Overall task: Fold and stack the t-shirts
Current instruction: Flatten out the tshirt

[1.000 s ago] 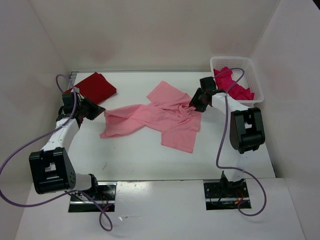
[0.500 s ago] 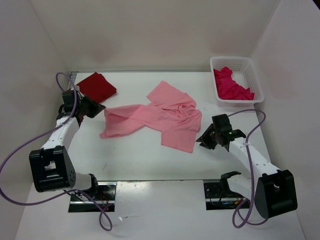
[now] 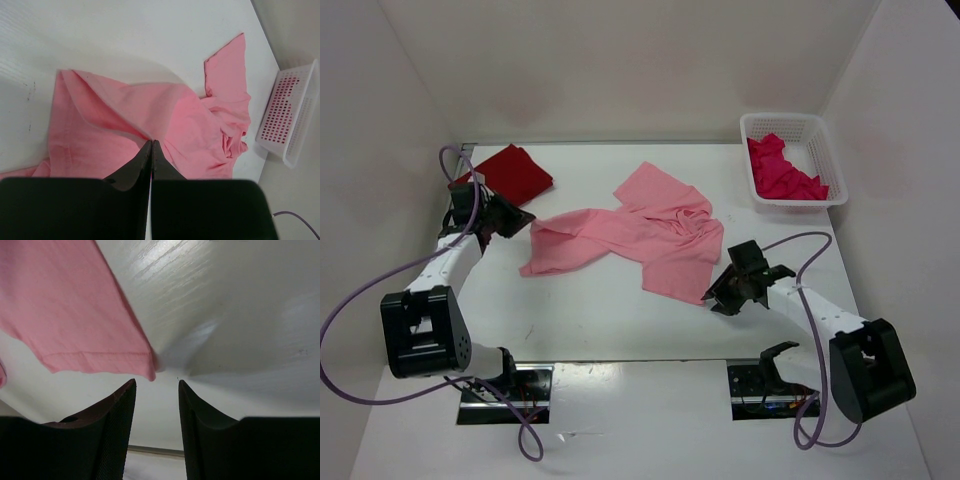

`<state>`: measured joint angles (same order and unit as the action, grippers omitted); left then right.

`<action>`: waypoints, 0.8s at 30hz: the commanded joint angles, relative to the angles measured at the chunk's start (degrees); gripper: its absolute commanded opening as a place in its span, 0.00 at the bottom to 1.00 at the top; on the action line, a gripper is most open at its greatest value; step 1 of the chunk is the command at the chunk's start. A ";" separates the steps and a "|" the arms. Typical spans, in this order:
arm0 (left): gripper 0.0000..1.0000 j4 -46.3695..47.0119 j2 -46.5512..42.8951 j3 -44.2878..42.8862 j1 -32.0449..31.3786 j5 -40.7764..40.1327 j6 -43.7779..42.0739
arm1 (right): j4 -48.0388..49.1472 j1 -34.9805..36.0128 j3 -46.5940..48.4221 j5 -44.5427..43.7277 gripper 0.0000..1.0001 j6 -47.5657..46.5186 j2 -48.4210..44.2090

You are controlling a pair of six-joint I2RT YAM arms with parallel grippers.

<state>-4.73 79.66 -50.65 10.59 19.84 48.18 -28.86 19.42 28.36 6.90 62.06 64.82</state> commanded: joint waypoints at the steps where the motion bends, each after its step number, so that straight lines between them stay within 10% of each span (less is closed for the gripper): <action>1: 0.00 2.53 0.41 0.64 -0.22 0.56 -0.63 | 5.56 0.44 -1.37 -0.83 0.45 1.83 2.24; 18: 0.00 3.59 1.03 0.64 -0.83 0.56 1.03 | 6.98 1.76 2.31 -4.43 0.05 1.83 5.86; 24: 0.00 -3.50 2.95 -10.30 -11.43 -5.93 -6.31 | -6.78 1.76 21.40 -9.87 0.00 -5.89 -1.96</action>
<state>-6.46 81.80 -52.47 5.82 17.15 47.40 -29.19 20.69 35.88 2.72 60.95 68.20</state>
